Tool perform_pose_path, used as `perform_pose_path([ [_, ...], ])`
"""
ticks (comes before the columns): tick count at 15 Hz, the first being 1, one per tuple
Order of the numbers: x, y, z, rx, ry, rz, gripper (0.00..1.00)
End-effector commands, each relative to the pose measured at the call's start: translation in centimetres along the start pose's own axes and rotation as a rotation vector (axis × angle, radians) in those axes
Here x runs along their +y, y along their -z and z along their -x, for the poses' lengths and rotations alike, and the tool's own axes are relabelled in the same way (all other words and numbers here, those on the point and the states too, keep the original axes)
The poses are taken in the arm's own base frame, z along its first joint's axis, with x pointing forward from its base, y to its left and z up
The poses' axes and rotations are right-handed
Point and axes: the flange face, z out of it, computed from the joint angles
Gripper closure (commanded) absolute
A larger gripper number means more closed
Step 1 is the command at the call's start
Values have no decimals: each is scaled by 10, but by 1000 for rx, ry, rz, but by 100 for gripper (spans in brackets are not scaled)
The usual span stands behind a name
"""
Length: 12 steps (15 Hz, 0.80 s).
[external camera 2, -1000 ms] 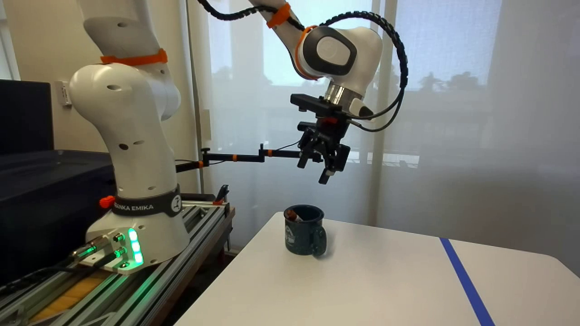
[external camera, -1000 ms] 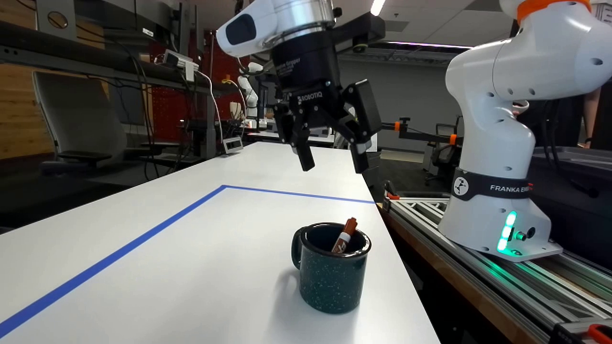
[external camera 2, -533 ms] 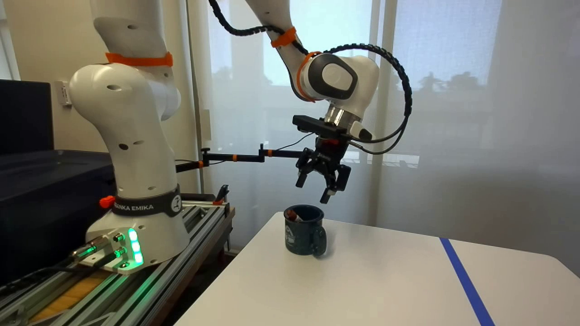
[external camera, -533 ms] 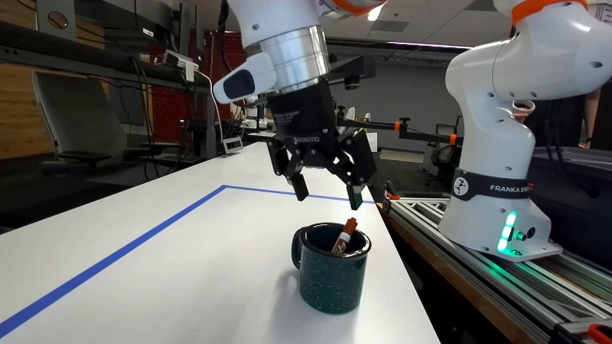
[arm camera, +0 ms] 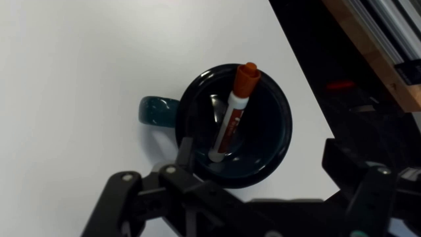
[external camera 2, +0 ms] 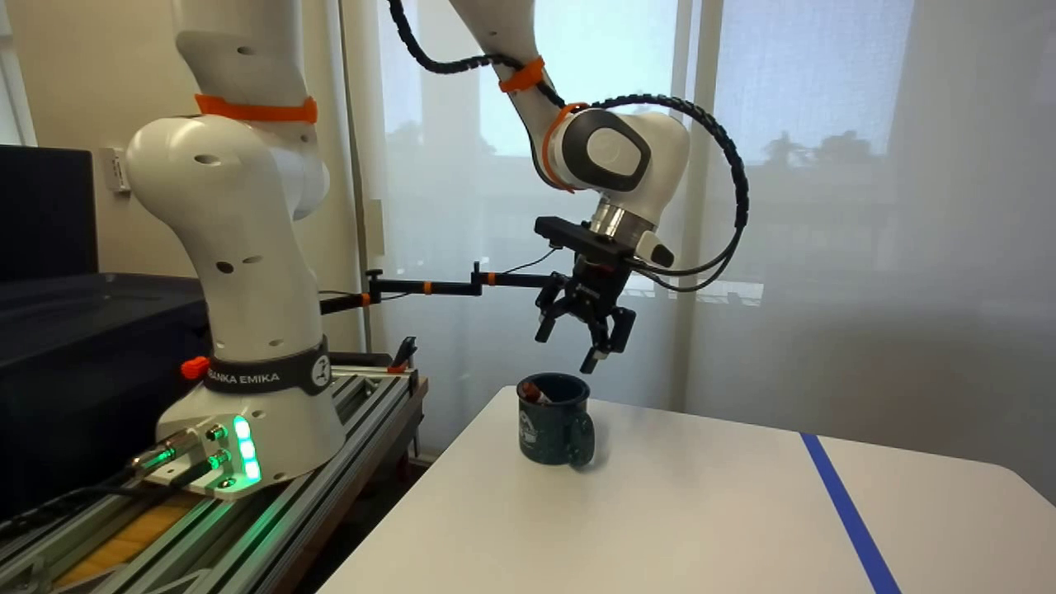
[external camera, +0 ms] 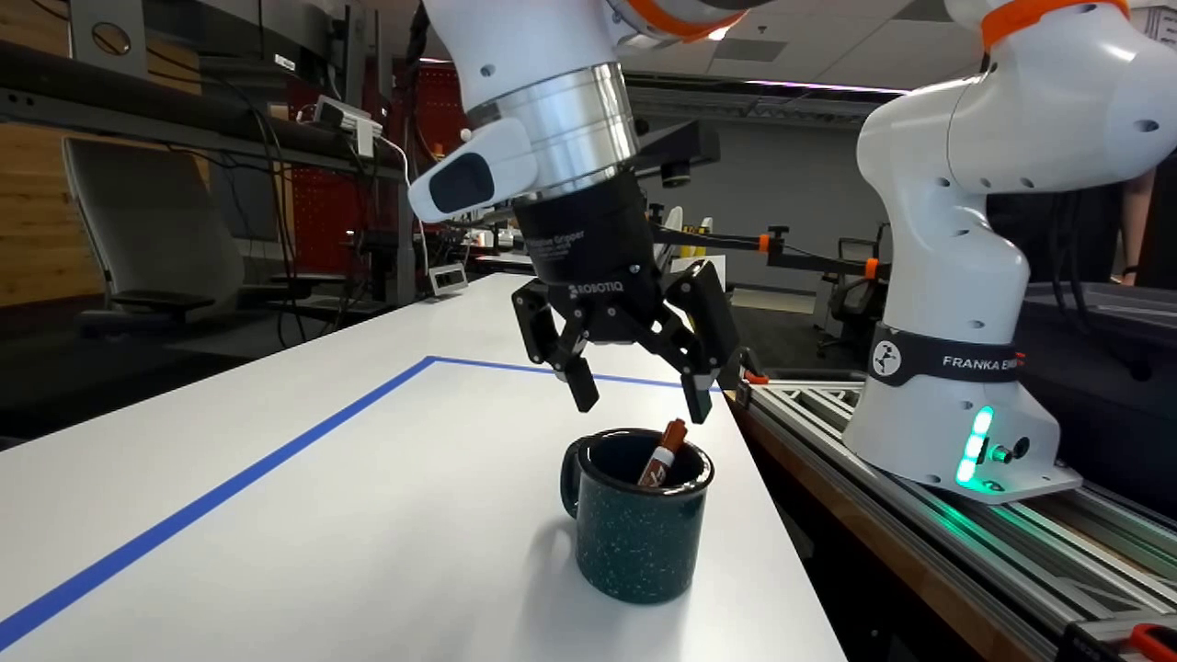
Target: Remove the orange marker from the blue cup and put it on the table inside the border
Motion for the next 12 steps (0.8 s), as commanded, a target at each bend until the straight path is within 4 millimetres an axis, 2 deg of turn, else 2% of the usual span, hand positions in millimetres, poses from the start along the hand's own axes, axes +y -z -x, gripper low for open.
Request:
perform_pose_path([
  [1,7,-15,-14,-8,-20,-13,0],
  [7,22,-36,-25,-46,-65,-46,0],
  [9,25,-37,-28,-50,-77,-48,8],
  [10,25,-37,-30,-50,-81,-48,16],
  [11,25,-35,-32,-52,-84,-46,2],
  [12,25,-33,-33,-51,-88,-46,4],
])
